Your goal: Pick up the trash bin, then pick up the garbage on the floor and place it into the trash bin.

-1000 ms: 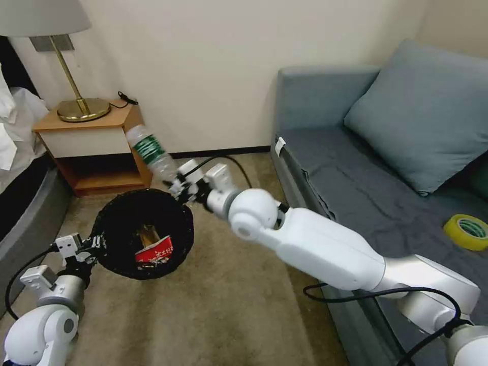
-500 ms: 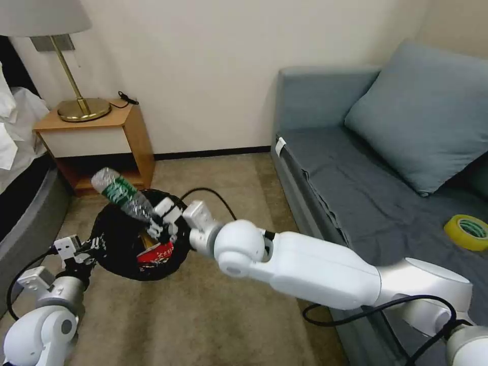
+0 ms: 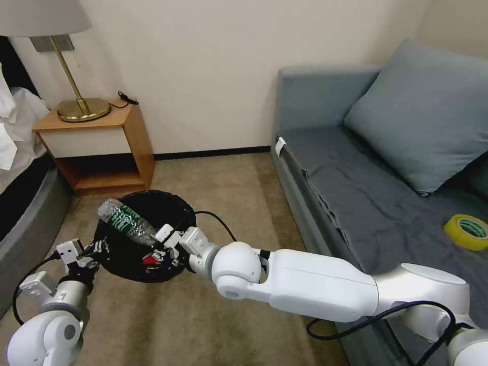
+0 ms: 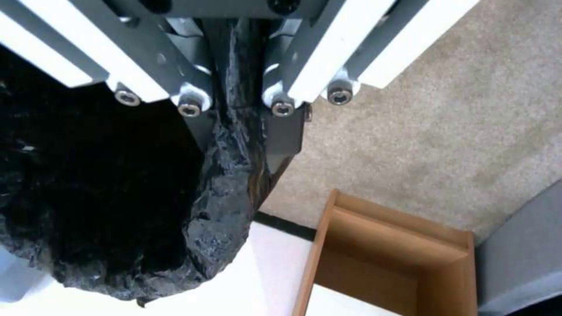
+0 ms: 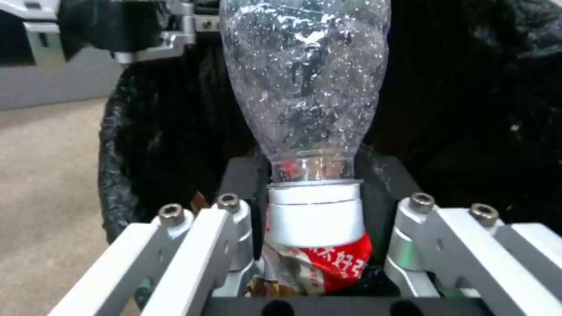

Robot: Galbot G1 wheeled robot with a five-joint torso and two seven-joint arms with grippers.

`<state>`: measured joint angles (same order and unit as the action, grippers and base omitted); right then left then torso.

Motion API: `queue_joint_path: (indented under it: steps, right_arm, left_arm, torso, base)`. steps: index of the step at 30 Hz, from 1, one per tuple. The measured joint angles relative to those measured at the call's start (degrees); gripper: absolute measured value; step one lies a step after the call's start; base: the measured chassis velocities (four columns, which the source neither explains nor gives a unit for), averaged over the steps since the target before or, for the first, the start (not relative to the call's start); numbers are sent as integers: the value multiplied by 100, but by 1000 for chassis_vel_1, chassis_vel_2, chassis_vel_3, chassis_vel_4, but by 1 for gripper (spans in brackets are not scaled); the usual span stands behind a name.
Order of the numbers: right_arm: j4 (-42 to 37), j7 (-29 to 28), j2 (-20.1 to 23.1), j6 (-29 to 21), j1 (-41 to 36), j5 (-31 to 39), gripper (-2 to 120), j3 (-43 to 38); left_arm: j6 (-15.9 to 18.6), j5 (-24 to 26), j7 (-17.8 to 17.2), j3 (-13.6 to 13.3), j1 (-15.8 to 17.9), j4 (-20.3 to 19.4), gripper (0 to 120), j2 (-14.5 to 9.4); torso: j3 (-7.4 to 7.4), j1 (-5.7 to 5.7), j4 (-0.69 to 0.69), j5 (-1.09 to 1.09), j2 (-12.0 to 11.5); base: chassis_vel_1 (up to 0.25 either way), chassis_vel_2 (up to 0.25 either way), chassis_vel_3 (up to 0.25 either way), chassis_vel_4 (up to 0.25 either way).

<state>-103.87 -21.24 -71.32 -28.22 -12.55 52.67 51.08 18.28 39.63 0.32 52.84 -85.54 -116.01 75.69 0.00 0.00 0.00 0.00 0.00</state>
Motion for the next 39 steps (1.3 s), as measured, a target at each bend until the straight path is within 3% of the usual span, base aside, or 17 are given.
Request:
queue_joint_path:
  steps: [11,15,17,24,28,31,39]
  right_arm:
    - [-48,-52,21,-122,-27,-101,78,-41]
    - [-68,-47,19,-29,-27,-304,90,-66]
    - [-94,-47,29,247,8,-731,98,-78]
    - [-183,-596,40,461,34,-1541,100,-179]
    - [-80,-1587,-32,510,-201,-2116,100,-330]
    - [-137,-1908,16,540,-351,-2151,100,-473]
    - [-403,-2057,413,551,-710,-2164,100,-1001]
  left_arm:
    - [111,87,-129,59,-76,-99,5,69]
    - [193,224,-242,74,-86,-81,5,69]
    - [326,406,-447,78,-89,-54,5,57]
    - [487,612,-756,96,-80,119,5,-10]
    - [485,720,-726,85,4,473,5,-88]
    - [491,802,-643,41,57,743,5,-154]
    - [848,1129,-923,-189,258,1303,5,-209]
  torso:
    - [0,0,0,0,0]
    - [0,0,0,0,0]
    - [0,0,0,0,0]
    - [1,0,0,0,0]
    - [1,0,0,0,0]
    - [0,0,0,0,0]
    - [0,0,0,0,0]
  base:
    - [0,0,0,0]
    - [0,0,0,0]
    - [0,0,0,0]
    - [0,0,0,0]
    - [0,0,0,0]
    - [0,0,0,0]
    - [0,0,0,0]
